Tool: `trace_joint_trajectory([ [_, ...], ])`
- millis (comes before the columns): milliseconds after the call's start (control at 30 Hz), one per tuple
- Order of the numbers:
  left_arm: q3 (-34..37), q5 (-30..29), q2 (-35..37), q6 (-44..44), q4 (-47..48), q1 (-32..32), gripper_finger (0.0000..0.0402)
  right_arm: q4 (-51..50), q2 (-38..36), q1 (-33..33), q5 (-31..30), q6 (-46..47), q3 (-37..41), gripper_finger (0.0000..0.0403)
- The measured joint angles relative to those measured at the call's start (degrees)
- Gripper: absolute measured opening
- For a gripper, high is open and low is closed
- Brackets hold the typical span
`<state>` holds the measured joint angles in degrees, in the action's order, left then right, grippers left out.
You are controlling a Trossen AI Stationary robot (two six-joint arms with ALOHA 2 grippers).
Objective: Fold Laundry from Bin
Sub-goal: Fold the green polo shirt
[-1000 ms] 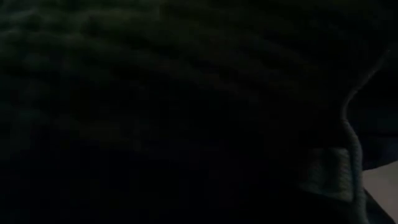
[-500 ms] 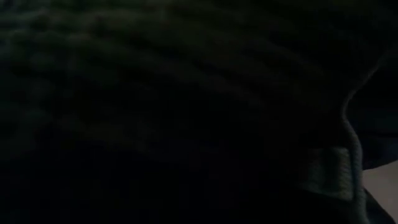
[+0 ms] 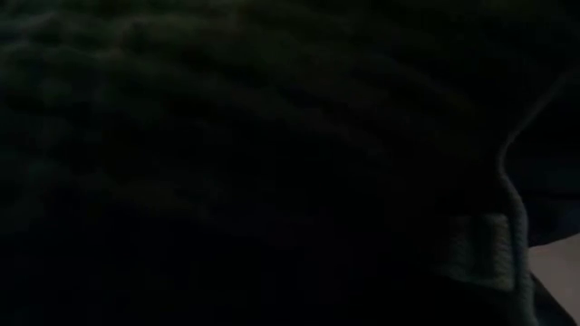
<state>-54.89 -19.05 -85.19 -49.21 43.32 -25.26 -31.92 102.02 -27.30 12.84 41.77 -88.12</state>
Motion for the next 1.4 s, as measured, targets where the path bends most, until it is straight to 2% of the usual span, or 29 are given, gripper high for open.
trace_joint_trajectory([
  [200,0.0,-1.0,0.0,-0.1,-0.3,0.0,0.0105,-13.9,0.0,4.2,-19.1,-6.5,-2.2,0.0139],
  [300,0.0,-1.0,0.0,-0.1,-0.3,0.0,0.0105,-21.4,0.2,7.7,-22.4,-6.5,-2.2,0.0138],
  [433,0.0,-1.0,0.0,-0.2,-0.4,0.0,0.0105,-28.7,1.1,10.9,-20.0,-6.5,-2.1,0.0138],
  [600,0.0,-1.0,0.0,-0.2,-0.5,0.0,0.0105,-33.6,2.6,10.3,-15.0,-5.9,-2.1,0.0138],
  [833,0.0,-1.1,0.0,-0.2,-0.5,-0.3,0.0105,-33.9,3.7,4.1,-1.9,-0.7,-2.1,0.0138],
  [1033,0.0,-1.1,0.0,-0.2,-0.4,-0.3,0.0105,-33.9,3.7,-2.6,0.6,7.5,-2.1,0.0138],
  [1233,0.0,-1.1,0.0,-0.1,-0.4,-0.3,0.0105,-33.7,3.7,-6.9,9.2,14.0,-2.1,0.0138],
  [1333,0.0,-0.8,0.0,-0.1,-0.3,-0.3,0.0105,-34.0,3.4,-8.0,9.6,13.7,-2.1,0.0138],
  [1400,0.0,0.2,0.0,-0.1,0.2,-0.2,0.0105,-35.2,2.3,-8.1,7.5,13.6,-2.1,0.0138],
])
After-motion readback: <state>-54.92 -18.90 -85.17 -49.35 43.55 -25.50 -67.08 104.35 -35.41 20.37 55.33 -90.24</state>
